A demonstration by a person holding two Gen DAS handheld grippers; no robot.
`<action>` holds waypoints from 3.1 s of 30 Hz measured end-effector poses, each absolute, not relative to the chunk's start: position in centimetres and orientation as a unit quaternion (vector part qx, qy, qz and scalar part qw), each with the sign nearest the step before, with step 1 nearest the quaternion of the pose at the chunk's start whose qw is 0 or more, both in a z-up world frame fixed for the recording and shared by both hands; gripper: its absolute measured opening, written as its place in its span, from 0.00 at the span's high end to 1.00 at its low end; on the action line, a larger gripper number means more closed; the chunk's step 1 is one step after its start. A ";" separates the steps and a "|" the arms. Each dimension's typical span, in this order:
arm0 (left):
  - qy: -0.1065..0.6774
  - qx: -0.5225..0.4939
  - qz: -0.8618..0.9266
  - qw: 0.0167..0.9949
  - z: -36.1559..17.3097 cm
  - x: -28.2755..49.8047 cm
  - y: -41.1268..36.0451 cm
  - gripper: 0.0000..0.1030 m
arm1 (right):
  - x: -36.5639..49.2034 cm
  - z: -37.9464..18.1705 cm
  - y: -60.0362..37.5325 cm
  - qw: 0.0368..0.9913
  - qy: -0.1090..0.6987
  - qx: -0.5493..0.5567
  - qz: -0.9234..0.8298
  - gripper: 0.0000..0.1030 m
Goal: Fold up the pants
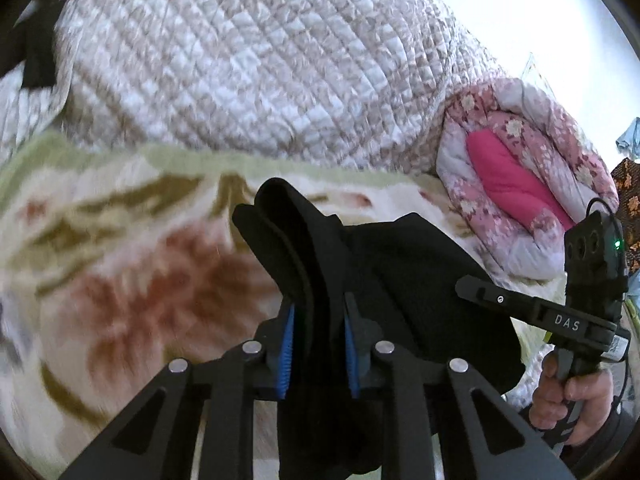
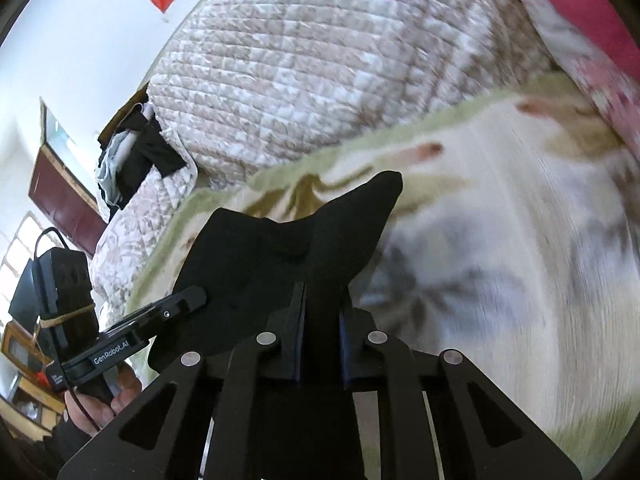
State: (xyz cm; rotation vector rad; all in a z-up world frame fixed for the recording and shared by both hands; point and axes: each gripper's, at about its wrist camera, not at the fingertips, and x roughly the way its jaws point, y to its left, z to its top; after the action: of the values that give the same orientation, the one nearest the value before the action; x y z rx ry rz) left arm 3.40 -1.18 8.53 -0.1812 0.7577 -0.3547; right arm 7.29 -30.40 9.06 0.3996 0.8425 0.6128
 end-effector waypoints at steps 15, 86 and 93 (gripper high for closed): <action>0.417 -0.053 -0.064 0.905 3.3 13.0 3.3 0.74 | 15.5 5.3 -28.9 0.866 0.427 0.126 0.226 0.81; 0.423 -0.004 -0.053 0.905 0.4 -0.7 -2.2 0.48 | 2.0 3.0 -23.9 0.877 0.434 -0.023 0.207 0.37; 0.423 -0.006 -0.053 0.904 0.5 -0.7 -2.2 0.47 | 2.0 3.0 -23.9 0.877 0.433 -0.023 0.207 0.37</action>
State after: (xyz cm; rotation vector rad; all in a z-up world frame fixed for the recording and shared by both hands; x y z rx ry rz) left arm -0.69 -2.21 0.47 -0.0118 0.8746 -0.1097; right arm 1.99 -23.89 2.98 -0.0479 0.9044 0.4320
